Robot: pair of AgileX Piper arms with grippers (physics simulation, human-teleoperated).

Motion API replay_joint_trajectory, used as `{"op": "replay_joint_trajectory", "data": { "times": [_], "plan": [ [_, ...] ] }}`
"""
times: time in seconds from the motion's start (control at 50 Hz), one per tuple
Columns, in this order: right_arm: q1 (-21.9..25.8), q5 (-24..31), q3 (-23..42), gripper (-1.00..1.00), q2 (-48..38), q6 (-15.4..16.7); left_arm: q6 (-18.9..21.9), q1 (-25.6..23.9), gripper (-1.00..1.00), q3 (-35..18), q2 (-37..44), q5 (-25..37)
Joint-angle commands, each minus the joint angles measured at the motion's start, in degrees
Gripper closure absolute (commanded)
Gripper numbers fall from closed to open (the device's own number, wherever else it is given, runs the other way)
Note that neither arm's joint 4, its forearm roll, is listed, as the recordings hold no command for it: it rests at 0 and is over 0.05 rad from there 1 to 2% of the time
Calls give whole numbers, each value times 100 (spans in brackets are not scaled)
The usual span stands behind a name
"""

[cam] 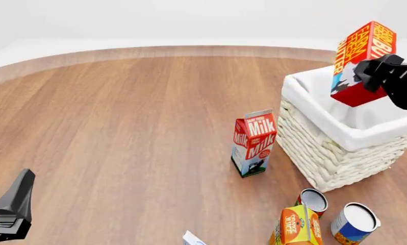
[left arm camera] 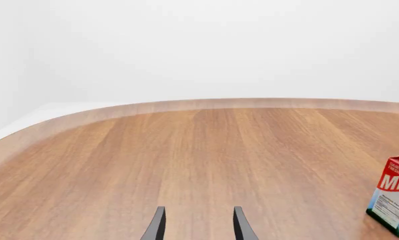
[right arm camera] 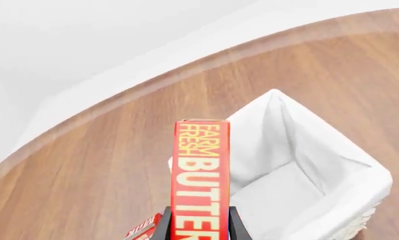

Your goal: Pick up the cream cheese box and the butter, and put them in the basket.

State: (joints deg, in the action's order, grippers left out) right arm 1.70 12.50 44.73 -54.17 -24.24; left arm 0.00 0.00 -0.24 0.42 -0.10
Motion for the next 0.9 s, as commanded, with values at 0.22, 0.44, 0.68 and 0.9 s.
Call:
{"op": "replay_joint_trajectory", "data": {
  "times": [0.22,0.44,0.68,0.9],
  "plan": [
    [-251,-10,92,100,-85,-216,0,0,-100,0,0,0],
    [-266,-15,77,100,-95,-268,0,0,-100,0,0,0],
    [-266,-15,77,100,-95,-268,0,0,-100,0,0,0],
    [-266,-15,77,100,-95,-268,0,0,-100,0,0,0]
  ]
}}
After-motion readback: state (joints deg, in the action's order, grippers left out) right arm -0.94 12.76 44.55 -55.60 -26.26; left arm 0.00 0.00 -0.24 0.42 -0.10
